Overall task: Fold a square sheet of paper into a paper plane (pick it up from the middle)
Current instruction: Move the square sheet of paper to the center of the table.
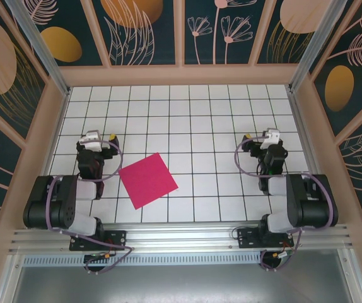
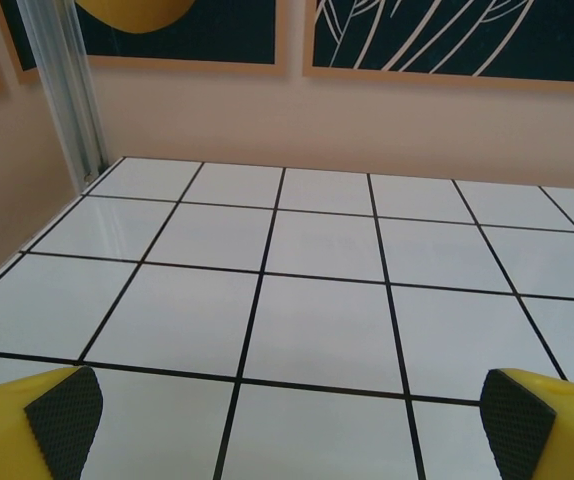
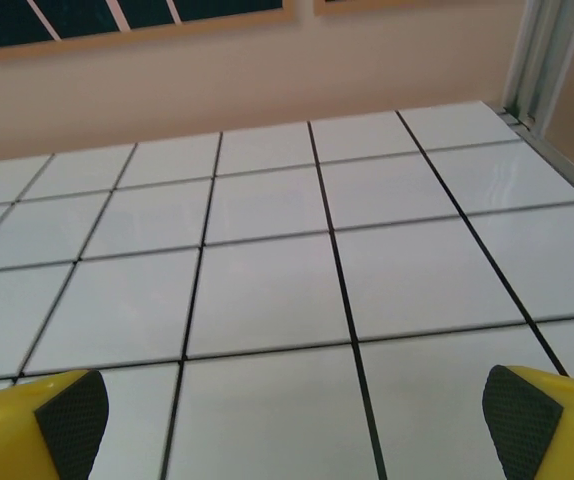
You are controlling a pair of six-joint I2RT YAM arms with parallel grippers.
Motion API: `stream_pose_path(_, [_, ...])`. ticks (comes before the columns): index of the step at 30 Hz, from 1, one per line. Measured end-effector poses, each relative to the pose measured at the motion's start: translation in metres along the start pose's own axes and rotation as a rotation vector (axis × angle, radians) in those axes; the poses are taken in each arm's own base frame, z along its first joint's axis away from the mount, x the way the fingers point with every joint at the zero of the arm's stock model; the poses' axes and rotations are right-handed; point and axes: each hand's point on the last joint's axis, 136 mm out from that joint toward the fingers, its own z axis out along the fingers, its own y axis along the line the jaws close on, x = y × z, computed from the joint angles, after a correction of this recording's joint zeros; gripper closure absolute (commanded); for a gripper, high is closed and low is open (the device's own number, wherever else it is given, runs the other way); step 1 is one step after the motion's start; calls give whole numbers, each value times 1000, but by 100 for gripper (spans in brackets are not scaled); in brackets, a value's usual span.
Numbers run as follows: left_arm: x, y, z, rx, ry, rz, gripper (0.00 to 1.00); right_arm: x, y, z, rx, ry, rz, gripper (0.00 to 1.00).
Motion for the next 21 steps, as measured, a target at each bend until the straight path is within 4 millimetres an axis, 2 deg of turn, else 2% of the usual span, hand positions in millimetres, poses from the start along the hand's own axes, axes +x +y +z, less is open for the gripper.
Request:
stream_pose_path(4, [-36,0,-11,-7,-85,-24,1,-41,16,8,-36,6,39,1])
stream_pose_path(9, [-78,2,-35,-12,-184,-87,1,-62,30,15,-64,160,242,1])
stream_pose_path(11, [-87,7,-42,-33,-191,-153,1,-67,43,16,-128,215,326,2])
stream_pose_path(13, [-90,15,-43,-81,-156,-258,1,-61,65,11,-231,284,405,2])
stream_pose_path(15, [-92,22,-44,-125,-117,-351,1,-45,94,4,-311,377,449,2])
stream_pose_path(18, [-92,27,-52,-163,-72,-477,1,-14,158,-12,-427,543,434,5])
stream_pose_path(21, [-82,27,-64,-169,-32,-565,1,2,222,-29,-538,651,374,8])
